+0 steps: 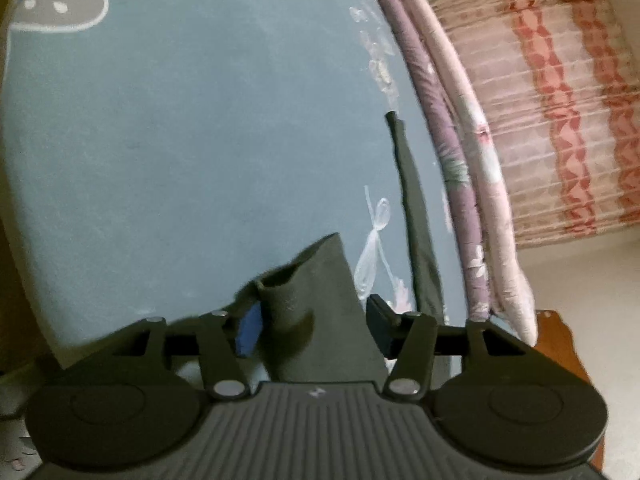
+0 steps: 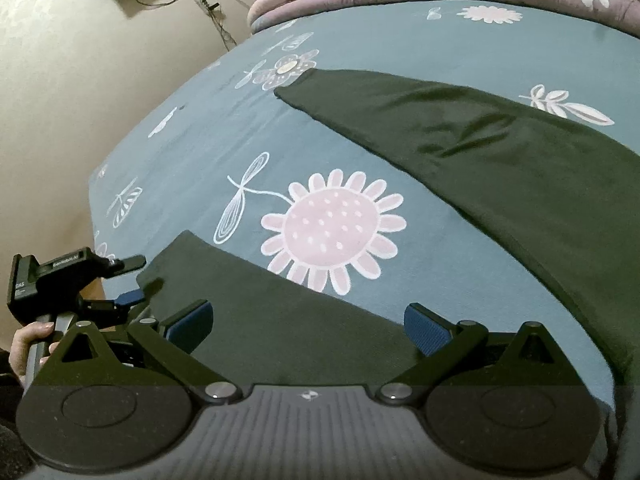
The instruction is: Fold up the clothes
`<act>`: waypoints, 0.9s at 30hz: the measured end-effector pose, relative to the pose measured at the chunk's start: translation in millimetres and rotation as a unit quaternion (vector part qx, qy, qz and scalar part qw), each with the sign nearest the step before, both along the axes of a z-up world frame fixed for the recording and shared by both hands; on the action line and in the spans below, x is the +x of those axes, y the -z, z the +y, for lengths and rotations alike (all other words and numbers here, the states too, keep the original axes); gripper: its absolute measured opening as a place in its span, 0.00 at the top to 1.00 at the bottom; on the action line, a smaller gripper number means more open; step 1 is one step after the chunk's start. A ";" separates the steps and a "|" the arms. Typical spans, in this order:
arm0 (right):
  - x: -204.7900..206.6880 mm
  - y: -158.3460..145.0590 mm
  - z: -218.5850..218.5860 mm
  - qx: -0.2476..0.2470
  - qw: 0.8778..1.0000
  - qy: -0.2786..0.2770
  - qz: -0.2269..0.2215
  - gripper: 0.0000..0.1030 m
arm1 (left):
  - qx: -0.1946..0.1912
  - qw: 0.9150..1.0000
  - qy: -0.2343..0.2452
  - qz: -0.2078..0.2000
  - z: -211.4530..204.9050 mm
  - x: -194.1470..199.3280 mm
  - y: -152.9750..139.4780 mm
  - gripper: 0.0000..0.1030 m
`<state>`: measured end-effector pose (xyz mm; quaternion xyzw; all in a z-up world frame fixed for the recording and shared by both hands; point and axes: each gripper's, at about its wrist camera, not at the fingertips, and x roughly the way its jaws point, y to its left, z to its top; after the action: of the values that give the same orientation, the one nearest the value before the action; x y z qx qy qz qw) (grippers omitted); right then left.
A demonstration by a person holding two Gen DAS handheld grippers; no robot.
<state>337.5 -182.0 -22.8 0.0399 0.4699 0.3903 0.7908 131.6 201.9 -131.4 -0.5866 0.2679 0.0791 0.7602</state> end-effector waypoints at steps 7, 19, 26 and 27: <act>-1.9 3.5 1.0 -0.002 1.000 -0.002 0.009 0.00 | 0.008 0.998 0.053 -0.025 -20.1 30.5 1.0 0.40; -5.4 6.2 -8.7 -0.014 1.000 0.011 0.008 0.00 | 0.128 0.991 0.040 -0.019 -15.7 32.7 -10.2 0.98; -10.5 0.4 -17.8 -0.019 1.000 0.014 -0.008 0.00 | 0.229 0.971 0.062 0.023 -23.8 38.4 -46.4 0.98; -10.4 -0.4 -20.2 -0.018 1.000 0.017 -0.010 0.00 | 0.234 0.970 0.062 0.023 -22.3 40.0 -52.2 0.98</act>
<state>327.0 -202.2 -22.4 0.0295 0.4682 0.3686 0.8025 171.6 179.6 -79.3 -0.3724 0.2952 0.1061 0.8735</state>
